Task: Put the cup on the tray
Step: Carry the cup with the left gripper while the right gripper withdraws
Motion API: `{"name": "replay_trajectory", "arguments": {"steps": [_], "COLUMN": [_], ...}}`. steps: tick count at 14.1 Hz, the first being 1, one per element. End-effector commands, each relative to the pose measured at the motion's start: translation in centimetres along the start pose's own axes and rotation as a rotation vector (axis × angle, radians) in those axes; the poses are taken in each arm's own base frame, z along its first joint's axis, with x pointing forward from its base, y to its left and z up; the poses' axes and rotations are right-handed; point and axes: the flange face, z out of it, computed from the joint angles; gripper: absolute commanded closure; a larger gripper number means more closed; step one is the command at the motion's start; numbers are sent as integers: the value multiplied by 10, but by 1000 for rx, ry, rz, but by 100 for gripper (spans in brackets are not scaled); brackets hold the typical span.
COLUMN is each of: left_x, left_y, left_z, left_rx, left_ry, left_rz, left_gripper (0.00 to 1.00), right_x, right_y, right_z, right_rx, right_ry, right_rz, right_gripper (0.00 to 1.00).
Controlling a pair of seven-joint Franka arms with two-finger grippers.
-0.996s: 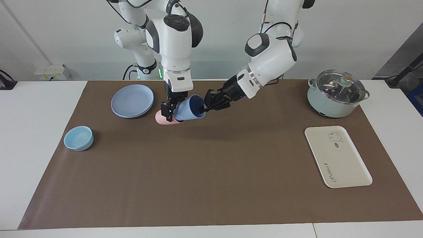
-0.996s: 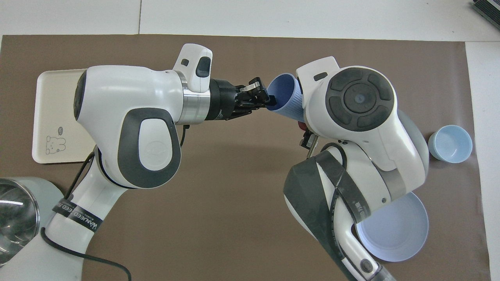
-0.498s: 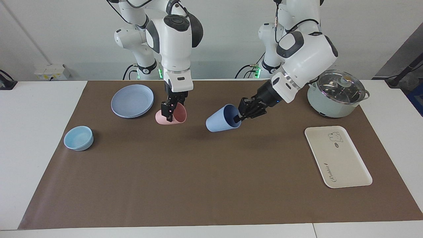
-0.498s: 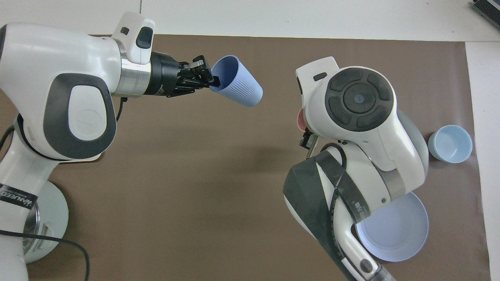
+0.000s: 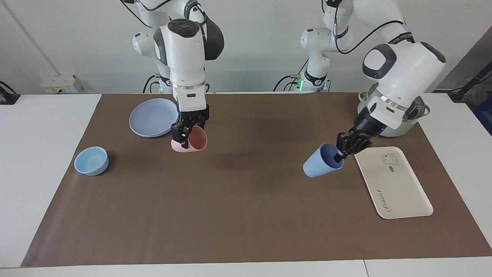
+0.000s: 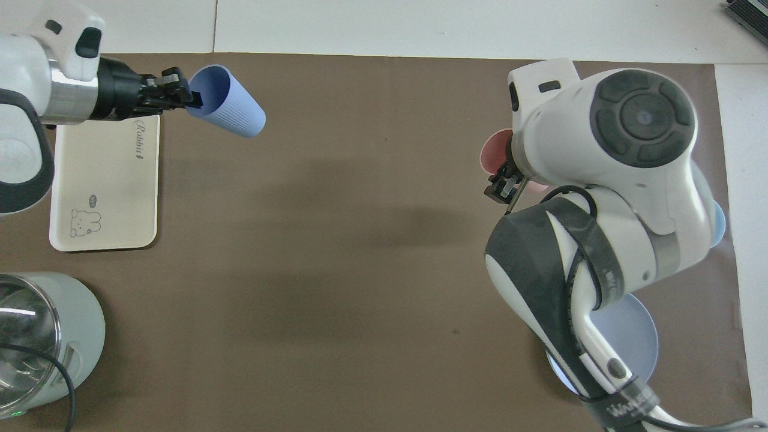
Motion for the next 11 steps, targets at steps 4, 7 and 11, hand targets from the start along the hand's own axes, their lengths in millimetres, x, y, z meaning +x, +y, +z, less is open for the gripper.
{"name": "replay_trajectory", "arguments": {"steps": [4, 7, 11], "left_x": [2, -14, -28], "left_y": [-159, -221, -267], "left_z": [-44, -46, -29], "left_rx": [105, 183, 253], "left_ry": [63, 131, 189], "left_rz": [202, 272, 249], "left_gripper": [100, 100, 100], "right_x": [-53, -89, -122], "right_y": [86, 127, 159], "right_z": [13, 41, 89], "right_rx": [57, 94, 110], "right_ry": [291, 477, 647], "right_rz": [196, 308, 459], "right_gripper": [100, 100, 100]}}
